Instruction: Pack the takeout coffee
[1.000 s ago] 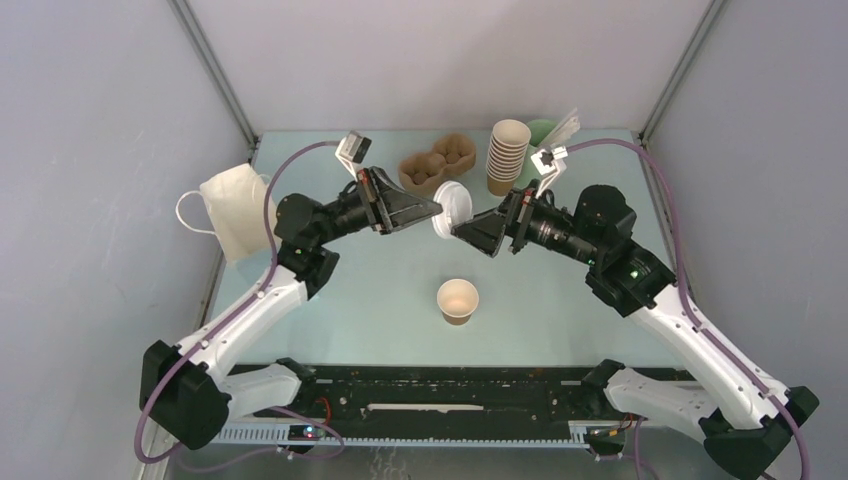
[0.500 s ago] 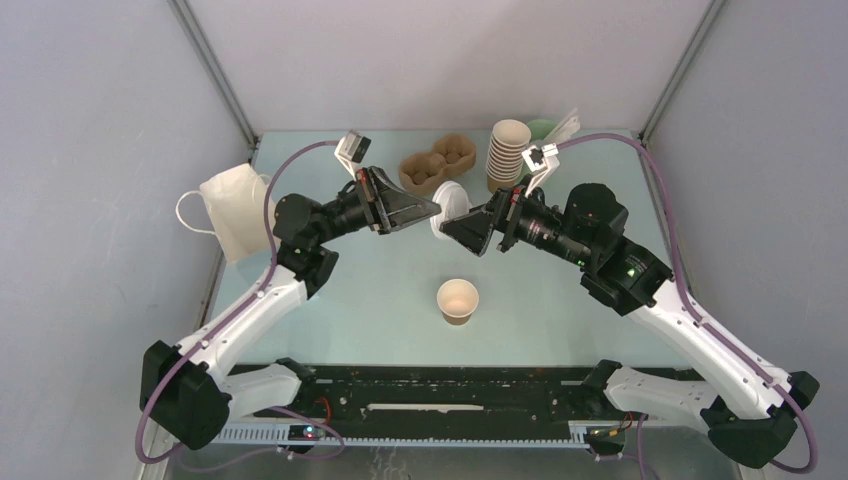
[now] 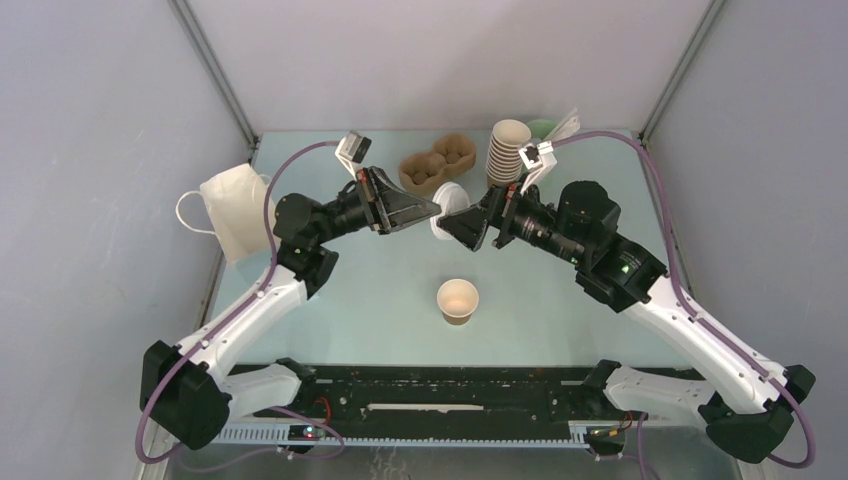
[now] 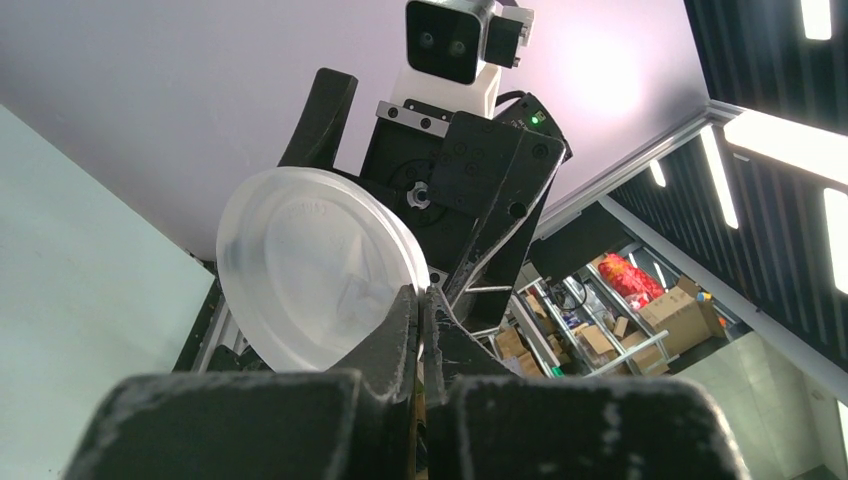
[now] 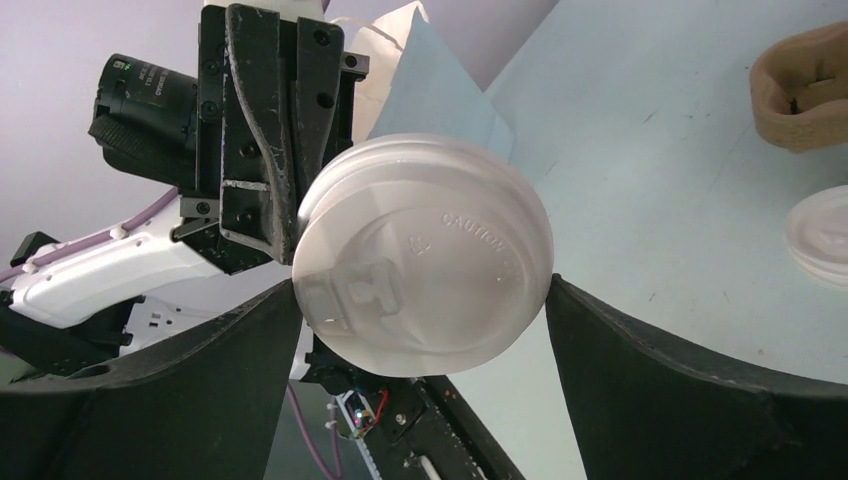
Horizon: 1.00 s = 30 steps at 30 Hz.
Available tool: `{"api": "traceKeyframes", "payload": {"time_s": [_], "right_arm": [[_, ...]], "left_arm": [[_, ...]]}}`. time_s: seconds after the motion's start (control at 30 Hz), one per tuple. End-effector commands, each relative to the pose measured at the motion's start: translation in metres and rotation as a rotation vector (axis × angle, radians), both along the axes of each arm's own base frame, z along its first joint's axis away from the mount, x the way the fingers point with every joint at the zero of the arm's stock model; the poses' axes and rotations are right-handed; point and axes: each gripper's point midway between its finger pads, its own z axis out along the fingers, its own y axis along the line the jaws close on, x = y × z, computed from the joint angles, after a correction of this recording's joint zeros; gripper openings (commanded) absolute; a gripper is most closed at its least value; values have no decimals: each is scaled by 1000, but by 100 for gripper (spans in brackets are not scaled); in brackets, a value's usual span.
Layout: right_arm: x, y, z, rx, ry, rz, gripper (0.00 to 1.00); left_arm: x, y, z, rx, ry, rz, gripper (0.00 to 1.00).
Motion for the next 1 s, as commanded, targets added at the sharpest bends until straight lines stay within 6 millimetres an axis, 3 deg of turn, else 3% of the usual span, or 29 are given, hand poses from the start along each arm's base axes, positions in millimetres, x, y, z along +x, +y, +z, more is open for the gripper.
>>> {"api": "traceKeyframes", "payload": {"time_s": [0.0, 0.3, 0.53, 0.87, 0.97], "right_arm": [[3, -3, 26, 32, -61, -36, 100], [5, -4, 26, 5, -72, -59, 98], [7, -5, 23, -24, -74, -88, 87], [9, -13, 11, -70, -50, -127, 85], [12, -20, 1, -112, -35, -157, 85]], "left_arm": [[-7, 1, -3, 3, -12, -15, 1], [-5, 1, -6, 10, -2, -9, 2], [-5, 1, -8, 14, 1, -8, 4], [-1, 5, -16, 74, -13, 59, 45], [10, 13, -37, 186, 13, 143, 65]]}}
